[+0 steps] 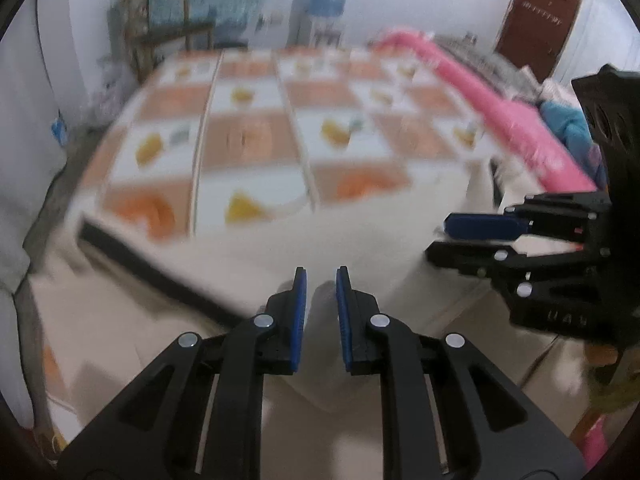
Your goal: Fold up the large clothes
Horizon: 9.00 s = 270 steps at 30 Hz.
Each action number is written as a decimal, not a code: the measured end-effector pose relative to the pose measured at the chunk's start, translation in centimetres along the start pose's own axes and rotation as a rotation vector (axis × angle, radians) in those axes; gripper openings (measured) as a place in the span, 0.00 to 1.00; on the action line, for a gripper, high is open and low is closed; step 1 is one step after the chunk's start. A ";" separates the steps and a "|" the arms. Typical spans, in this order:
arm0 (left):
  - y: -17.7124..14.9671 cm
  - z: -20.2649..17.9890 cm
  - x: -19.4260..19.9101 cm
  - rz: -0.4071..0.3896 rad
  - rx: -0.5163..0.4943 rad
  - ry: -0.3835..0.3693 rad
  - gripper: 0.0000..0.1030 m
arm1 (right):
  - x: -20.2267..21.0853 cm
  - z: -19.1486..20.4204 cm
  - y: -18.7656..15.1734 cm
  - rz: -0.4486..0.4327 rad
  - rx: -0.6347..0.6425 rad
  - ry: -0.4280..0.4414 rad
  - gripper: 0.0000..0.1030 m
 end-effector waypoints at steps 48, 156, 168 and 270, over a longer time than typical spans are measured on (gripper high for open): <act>-16.8 13.5 16.2 -0.206 0.342 0.046 0.50 | 6.9 10.4 -15.6 -0.083 -0.120 -0.099 0.77; -15.5 10.2 11.7 -0.169 0.036 0.487 0.19 | 10.3 -1.6 -18.5 -0.091 -0.260 -0.319 0.26; -16.0 9.5 13.6 -0.246 -0.020 0.482 0.07 | 12.1 0.0 -18.4 -0.132 -0.201 -0.365 0.07; -14.9 0.1 16.8 -0.251 0.175 0.297 0.92 | 15.6 10.9 -15.4 -0.239 -0.297 -0.386 0.94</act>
Point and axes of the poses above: each gripper's, at about its wrist camera, not at the fingertips, and x roughly against the way its jaws point, z to its left, y to its top, the point moved 5 cm from there along -x, roughly the way its jaws point, and after that the axes turned 15 degrees about x, right-handed, at the moved point
